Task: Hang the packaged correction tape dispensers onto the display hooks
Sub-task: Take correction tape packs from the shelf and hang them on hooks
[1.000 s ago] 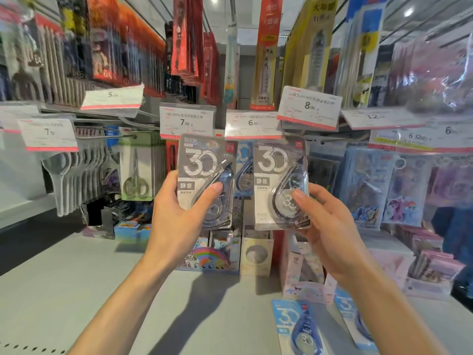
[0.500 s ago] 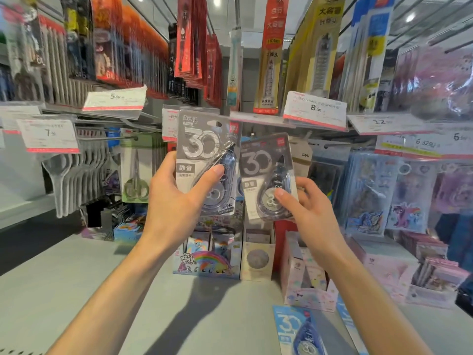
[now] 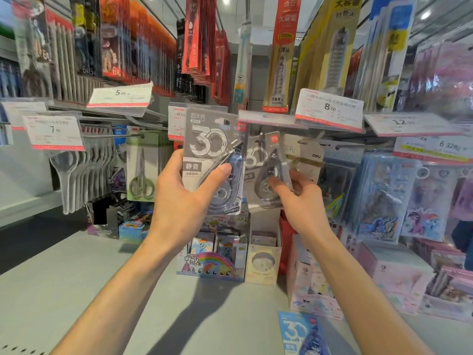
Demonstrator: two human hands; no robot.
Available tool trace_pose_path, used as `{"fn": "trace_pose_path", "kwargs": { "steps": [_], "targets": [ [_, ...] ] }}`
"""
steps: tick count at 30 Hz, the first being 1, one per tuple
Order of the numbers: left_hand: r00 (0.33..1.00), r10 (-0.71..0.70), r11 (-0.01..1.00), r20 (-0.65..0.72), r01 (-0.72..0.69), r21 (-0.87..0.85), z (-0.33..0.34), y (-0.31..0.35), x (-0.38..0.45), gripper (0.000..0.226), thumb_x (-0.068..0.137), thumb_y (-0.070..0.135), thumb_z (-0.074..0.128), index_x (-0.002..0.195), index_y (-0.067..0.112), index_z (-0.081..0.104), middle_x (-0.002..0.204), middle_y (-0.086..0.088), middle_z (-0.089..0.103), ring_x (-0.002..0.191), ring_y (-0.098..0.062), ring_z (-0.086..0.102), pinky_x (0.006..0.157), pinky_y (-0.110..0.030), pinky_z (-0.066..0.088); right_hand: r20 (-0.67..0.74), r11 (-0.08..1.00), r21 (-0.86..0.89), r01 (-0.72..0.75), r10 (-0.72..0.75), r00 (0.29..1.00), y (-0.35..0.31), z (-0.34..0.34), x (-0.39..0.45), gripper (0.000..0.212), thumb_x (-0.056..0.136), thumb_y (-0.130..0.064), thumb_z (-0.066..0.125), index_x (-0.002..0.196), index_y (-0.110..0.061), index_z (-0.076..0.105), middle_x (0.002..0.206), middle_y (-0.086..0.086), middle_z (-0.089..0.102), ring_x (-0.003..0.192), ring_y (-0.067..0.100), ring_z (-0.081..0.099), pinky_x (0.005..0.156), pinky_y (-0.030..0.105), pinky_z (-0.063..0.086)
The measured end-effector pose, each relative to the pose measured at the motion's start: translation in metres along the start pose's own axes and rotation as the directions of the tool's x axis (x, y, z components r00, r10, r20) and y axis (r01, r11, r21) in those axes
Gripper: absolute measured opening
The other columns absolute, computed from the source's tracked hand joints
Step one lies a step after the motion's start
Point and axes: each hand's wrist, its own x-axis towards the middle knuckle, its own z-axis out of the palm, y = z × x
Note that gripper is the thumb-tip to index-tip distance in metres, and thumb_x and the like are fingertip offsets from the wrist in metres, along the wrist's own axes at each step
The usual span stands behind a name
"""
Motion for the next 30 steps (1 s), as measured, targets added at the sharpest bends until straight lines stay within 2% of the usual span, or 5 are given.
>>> {"fn": "trace_pose_path", "kwargs": {
  "steps": [4, 9, 17, 25, 30],
  "targets": [
    [1.000, -0.010, 0.999, -0.008, 0.010, 0.030, 0.002, -0.005, -0.001, 0.026, 0.089, 0.028, 0.078, 0.109, 0.035, 0.063, 0.102, 0.025, 0.075, 0.092, 0.004, 0.071, 0.075, -0.009, 0.051, -0.033, 0.995, -0.095, -0.003, 0.000, 0.999, 0.017, 0.016, 0.013, 0.030, 0.093, -0.046, 0.072, 0.101, -0.018, 0.066, 0.086, -0.003, 0.066, 0.081, 0.017, 0.062, 0.072, 0.033, 0.045],
    [0.999, -0.036, 0.997, -0.001, 0.036, 0.062, 0.002, -0.013, -0.001, 0.025, 0.090, 0.031, 0.077, 0.110, 0.036, 0.063, 0.105, 0.025, 0.075, 0.096, 0.003, 0.071, 0.079, -0.012, 0.053, -0.050, 0.964, -0.239, -0.114, 0.105, 0.993, 0.025, 0.025, 0.023, 0.072, 0.090, -0.064, 0.066, 0.140, -0.015, 0.055, 0.110, -0.004, 0.056, 0.106, 0.018, 0.056, 0.089, 0.028, 0.039],
    [0.997, -0.072, 0.997, 0.025, 0.071, 0.023, 0.007, -0.023, -0.004, 0.021, 0.092, 0.023, 0.071, 0.109, 0.033, 0.064, 0.101, 0.025, 0.075, 0.092, 0.006, 0.069, 0.076, -0.009, 0.049, 0.043, 0.963, -0.270, 0.024, -0.013, 0.999, 0.017, 0.000, 0.002, 0.035, 0.098, -0.033, 0.065, 0.130, -0.020, 0.065, 0.102, -0.003, 0.077, 0.093, 0.017, 0.074, 0.091, 0.043, 0.060],
    [0.981, -0.172, 0.984, 0.095, 0.175, -0.033, 0.038, -0.037, -0.020, 0.018, 0.093, 0.020, 0.071, 0.110, 0.024, 0.066, 0.100, 0.014, 0.077, 0.092, -0.003, 0.071, 0.080, -0.020, 0.053, 0.207, 0.978, -0.159, 0.136, -0.102, 0.973, 0.007, -0.022, -0.040, 0.030, 0.092, -0.058, 0.064, 0.113, -0.038, 0.073, 0.103, -0.027, 0.075, 0.097, -0.010, 0.068, 0.078, 0.003, 0.048],
    [0.963, -0.189, 0.982, 0.193, 0.187, 0.027, 0.060, -0.039, -0.023, 0.013, 0.096, 0.023, 0.070, 0.105, 0.029, 0.064, 0.094, 0.023, 0.073, 0.088, 0.006, 0.066, 0.074, -0.011, 0.046, 0.209, 0.998, 0.057, -0.003, -0.009, 0.978, 0.014, -0.026, -0.044, 0.027, 0.088, -0.036, 0.081, 0.108, -0.023, 0.070, 0.098, -0.014, 0.079, 0.092, 0.001, 0.074, 0.078, 0.014, 0.054]
  ]
}}
